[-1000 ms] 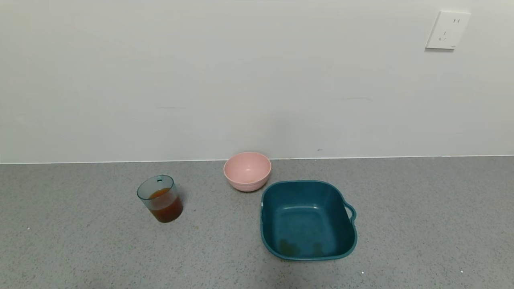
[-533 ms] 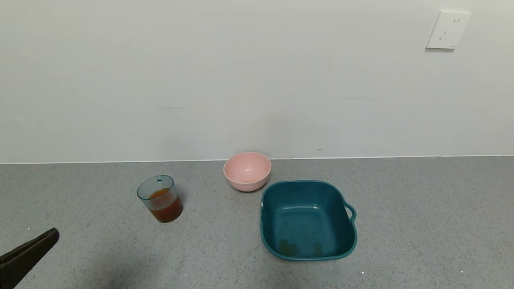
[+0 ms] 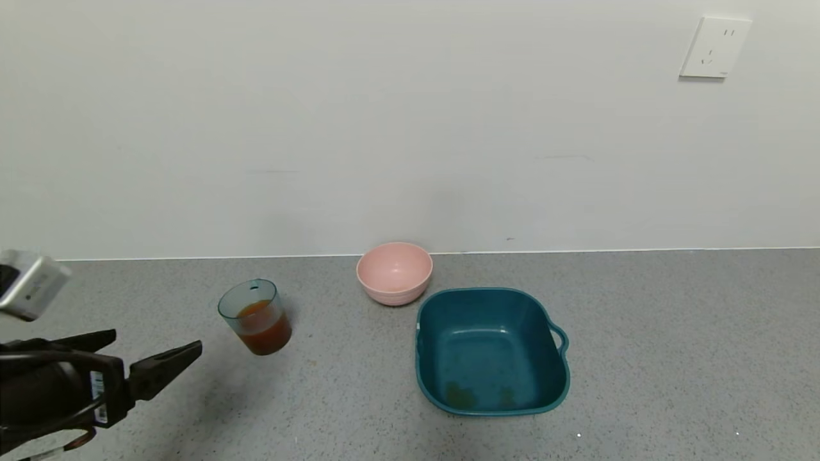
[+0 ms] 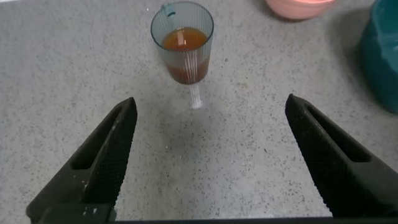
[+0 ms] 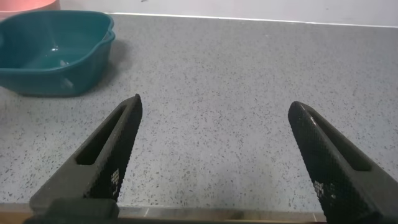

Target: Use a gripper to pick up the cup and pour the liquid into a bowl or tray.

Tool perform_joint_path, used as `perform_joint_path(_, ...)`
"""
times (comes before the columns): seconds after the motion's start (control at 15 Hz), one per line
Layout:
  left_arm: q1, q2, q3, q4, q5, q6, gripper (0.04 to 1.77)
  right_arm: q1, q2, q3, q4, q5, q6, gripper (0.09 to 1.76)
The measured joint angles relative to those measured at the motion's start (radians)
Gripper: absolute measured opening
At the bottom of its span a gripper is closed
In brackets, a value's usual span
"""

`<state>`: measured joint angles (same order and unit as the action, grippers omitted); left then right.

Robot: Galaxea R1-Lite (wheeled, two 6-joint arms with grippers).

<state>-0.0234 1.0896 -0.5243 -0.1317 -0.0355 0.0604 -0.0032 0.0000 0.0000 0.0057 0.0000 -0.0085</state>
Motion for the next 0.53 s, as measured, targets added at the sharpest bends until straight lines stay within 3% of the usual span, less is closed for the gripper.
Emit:
perform_joint_path(0.33, 0.004, 0.201, 0.089, -0.181, 0.006, 0.001, 1.72, 0.000, 0.000, 0.000, 0.000, 0.000, 0.000, 1.71)
perform_joint_path(0.53, 0.005, 0.316, 0.144, -0.343, 0.006, -0.002, 1.72, 0.000, 0.000, 0.000, 0.000, 0.000, 0.000, 1.71)
